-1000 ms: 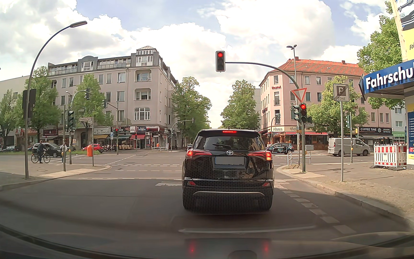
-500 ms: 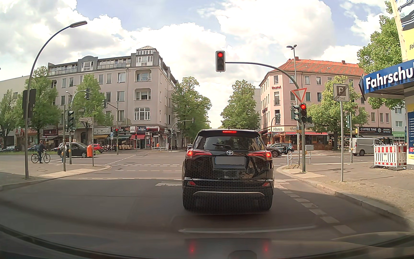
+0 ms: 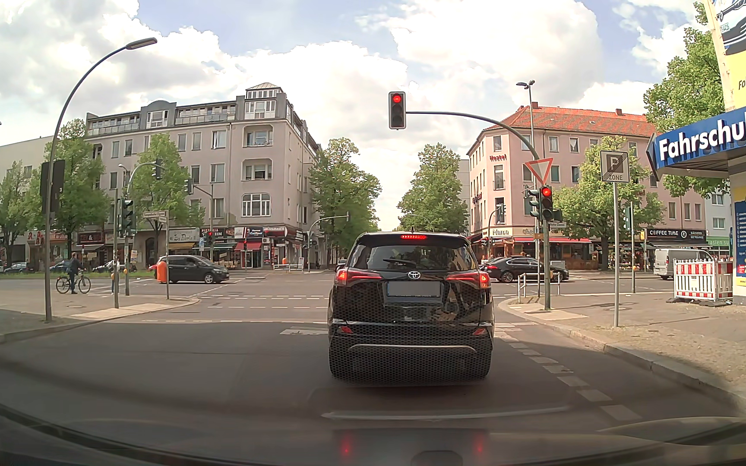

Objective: Follow the waypoints while adhering to traffic rules and regulations

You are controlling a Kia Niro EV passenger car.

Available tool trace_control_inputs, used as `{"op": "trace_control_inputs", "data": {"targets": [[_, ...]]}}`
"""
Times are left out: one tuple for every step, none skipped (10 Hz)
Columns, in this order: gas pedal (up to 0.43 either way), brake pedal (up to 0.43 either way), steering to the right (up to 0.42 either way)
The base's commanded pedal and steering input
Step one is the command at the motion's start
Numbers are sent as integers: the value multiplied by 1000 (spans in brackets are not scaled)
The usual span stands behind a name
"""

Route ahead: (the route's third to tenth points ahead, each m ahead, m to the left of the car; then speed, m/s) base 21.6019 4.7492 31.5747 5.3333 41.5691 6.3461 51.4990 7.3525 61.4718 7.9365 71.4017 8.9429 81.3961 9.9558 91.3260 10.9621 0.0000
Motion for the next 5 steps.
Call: {"op": "trace_control_inputs", "data": {"targets": [[0, 372, -11], [0, 372, -11], [0, 372, -11], [0, 372, -11], [0, 372, -11]]}}
